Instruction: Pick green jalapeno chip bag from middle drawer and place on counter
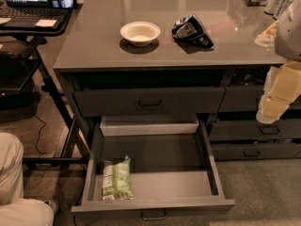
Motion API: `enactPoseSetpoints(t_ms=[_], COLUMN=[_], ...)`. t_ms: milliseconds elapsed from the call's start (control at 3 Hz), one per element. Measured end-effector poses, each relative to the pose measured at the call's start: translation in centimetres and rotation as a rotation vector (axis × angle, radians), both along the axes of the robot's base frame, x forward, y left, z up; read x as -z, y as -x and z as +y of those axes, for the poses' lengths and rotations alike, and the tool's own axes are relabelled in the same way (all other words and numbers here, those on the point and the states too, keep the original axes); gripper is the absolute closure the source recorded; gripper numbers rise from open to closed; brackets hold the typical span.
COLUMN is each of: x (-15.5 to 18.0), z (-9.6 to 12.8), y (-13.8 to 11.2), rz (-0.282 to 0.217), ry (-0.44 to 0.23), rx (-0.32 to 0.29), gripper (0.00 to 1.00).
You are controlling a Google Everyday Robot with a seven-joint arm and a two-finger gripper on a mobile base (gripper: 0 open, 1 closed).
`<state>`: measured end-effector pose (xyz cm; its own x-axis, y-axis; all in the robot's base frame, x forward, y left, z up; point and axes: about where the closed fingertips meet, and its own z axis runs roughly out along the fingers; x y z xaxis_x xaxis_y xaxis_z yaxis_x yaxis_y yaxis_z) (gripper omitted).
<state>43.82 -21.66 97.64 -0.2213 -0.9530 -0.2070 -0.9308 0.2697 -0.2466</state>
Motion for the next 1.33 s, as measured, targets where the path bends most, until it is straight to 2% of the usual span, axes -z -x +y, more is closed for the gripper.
enactPoseSetpoints(t_ms=[333, 667, 1000, 1333], x=[0.0, 2.7, 9.6, 17.1], z=[0.1, 1.0, 3.9, 8.4], y=[0.0, -0.4, -0.6, -1.1], rz=[-0.009, -0.023, -0.002, 0.014], ry=[-0.004, -0.050, -0.183, -0.352], rx=[-0.001, -0.018, -0.096, -0.196], gripper=[0.00, 0.00, 0.00, 0.00])
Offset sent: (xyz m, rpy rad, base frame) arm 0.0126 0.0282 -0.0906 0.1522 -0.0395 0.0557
